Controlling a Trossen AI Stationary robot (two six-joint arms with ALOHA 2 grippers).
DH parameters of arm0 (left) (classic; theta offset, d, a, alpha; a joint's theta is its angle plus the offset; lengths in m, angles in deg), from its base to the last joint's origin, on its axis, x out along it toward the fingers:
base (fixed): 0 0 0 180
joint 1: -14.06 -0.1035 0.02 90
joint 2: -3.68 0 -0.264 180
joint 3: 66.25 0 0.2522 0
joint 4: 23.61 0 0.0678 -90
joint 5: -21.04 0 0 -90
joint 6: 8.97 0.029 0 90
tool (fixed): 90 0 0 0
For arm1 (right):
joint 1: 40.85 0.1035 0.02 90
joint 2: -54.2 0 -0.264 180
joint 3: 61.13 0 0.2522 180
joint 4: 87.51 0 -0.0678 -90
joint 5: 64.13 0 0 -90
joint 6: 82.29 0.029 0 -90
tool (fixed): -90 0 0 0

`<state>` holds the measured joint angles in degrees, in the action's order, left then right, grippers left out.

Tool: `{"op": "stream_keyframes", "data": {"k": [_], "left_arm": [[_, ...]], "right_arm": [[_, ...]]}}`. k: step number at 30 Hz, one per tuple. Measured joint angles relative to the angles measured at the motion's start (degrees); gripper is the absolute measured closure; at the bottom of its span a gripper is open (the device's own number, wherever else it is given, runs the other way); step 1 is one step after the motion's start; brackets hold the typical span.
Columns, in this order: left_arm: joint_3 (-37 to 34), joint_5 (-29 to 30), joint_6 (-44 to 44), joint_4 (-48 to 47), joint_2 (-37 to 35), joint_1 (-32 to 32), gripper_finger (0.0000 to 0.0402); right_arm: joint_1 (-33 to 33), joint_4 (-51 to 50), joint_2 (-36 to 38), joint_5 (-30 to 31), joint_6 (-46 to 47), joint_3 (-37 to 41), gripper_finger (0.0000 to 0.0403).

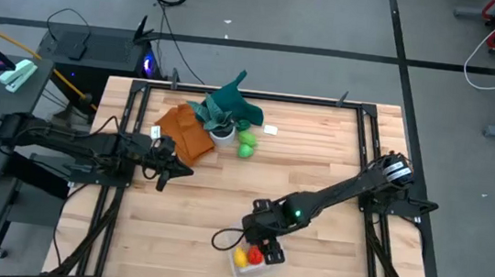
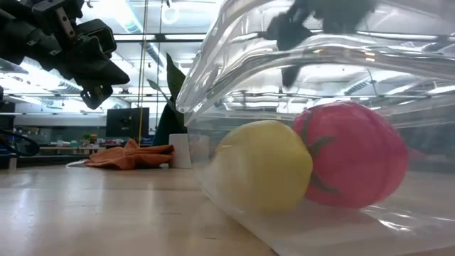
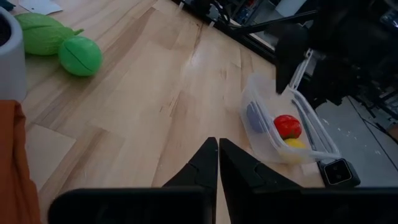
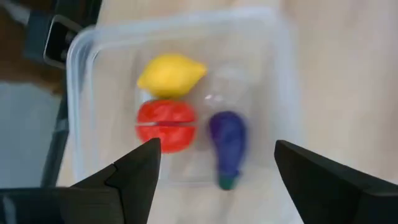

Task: Pick and placing Produce into tupperware
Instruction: Put the pear into the transparent bin

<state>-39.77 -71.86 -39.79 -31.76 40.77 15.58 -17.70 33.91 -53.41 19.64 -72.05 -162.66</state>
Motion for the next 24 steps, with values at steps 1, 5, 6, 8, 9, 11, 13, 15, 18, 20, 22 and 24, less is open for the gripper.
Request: {"op": "stream_keyframes", "data": {"k": [1,5,6,8,9,11,13,15,18,20,22,24], "left_arm": [[0.0,0.0,0.0,0.0,0.0,0.0,0.0378],[0.0,0.0,0.0,0.0,0.0,0.0,0.038],[0.0,0.0,0.0,0.1,0.0,0.0,0.0381],[0.0,0.0,0.0,0.1,0.0,0.0,0.0385],[0.0,0.0,0.0,0.1,0.0,0.0,0.0386],[0.0,0.0,0.0,0.1,0.0,0.0,0.0387],[0.0,0.0,0.0,0.1,0.0,0.0,0.0386],[0.0,0.0,0.0,0.1,0.0,0.0,0.0383],[0.0,0.1,0.0,0.1,0.0,0.0,0.0378],[0.0,0.0,0.0,0.1,0.0,0.0,0.0377],[0.0,0.0,-0.3,0.1,0.0,0.0,0.0379],[0.0,0.1,-0.4,0.1,0.0,0.0,0.0383]], "right_arm": [[-0.2,-0.3,0.9,1.2,0.1,0.0,0.0126],[-0.9,-4.9,4.1,6.0,2.0,-0.1,0.0126],[-1.0,-6.6,4.6,7.4,2.8,-0.1,0.0126],[-1.3,-10.1,5.2,10.1,4.9,-0.1,0.0126],[-1.6,-11.8,5.2,11.4,6.3,-0.1,0.0126],[-2.6,-13.6,5.2,13.1,9.1,0.7,0.0129],[-4.1,-13.0,5.2,13.6,13.1,2.6,0.0133],[-5.8,-12.5,5.1,13.9,16.2,4.8,0.0138],[-8.6,-9.8,5.1,14.0,17.0,8.0,0.0148],[-10.6,-8.2,5.1,14.0,16.8,9.6,0.0154],[-12.6,-5.1,5.1,14.4,16.5,10.7,0.0159],[-14.6,-2.8,5.1,15.8,15.7,11.7,0.0163]]}}
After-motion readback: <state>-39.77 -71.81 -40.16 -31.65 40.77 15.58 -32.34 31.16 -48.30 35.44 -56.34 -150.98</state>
